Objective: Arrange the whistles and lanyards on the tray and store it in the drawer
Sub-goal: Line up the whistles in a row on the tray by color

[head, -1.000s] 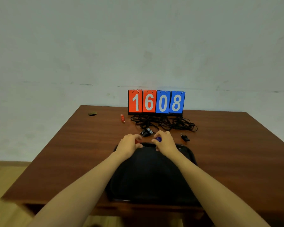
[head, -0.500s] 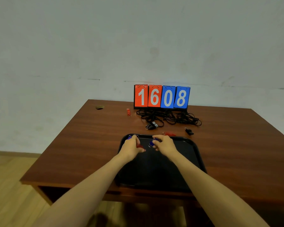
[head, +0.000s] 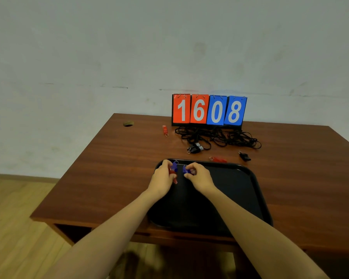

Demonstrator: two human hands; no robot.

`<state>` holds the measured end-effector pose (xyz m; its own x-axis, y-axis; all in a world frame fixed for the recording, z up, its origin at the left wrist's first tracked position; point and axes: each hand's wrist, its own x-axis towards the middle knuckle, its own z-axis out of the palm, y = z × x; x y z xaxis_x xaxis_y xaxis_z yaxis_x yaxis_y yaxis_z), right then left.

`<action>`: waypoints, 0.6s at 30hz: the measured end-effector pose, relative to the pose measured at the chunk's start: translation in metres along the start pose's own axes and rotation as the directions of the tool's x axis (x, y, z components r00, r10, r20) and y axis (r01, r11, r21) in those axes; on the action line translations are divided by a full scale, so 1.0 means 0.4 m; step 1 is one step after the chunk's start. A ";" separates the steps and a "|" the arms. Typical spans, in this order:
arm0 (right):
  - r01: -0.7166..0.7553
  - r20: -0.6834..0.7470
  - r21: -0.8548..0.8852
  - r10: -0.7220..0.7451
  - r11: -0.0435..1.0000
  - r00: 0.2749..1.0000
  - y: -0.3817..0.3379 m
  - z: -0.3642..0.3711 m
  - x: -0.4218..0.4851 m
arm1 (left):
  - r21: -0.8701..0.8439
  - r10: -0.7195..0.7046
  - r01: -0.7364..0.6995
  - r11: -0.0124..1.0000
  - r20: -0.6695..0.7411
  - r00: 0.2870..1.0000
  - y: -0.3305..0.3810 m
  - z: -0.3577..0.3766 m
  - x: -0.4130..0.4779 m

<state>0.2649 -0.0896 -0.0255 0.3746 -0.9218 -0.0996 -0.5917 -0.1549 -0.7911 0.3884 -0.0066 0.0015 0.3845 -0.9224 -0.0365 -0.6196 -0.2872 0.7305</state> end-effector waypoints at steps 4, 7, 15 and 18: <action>-0.003 -0.013 -0.071 0.002 0.997 1.000 0.005 0.017 0.011 | -0.007 0.000 0.000 1.000 -0.022 1.000 -0.011 0.006 0.011; 0.015 -0.019 -0.072 -0.016 0.997 1.000 -0.002 0.022 0.023 | 0.028 0.044 -0.043 0.999 -0.031 0.999 -0.020 0.007 0.013; 0.056 -0.032 -0.148 -0.061 0.987 0.998 -0.008 0.035 0.028 | 0.004 0.003 -0.003 1.000 -0.063 0.998 -0.031 0.009 0.012; 0.062 -0.043 -0.173 -0.071 0.983 0.997 -0.009 0.040 0.028 | 0.004 0.006 -0.006 1.000 -0.071 0.997 -0.029 0.012 0.012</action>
<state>0.2826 -0.0935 -0.0333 0.3844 -0.9230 -0.0175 -0.6820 -0.2712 -0.6792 0.3942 -0.0088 -0.0106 0.4283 -0.9035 0.0167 -0.6247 -0.2826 0.7279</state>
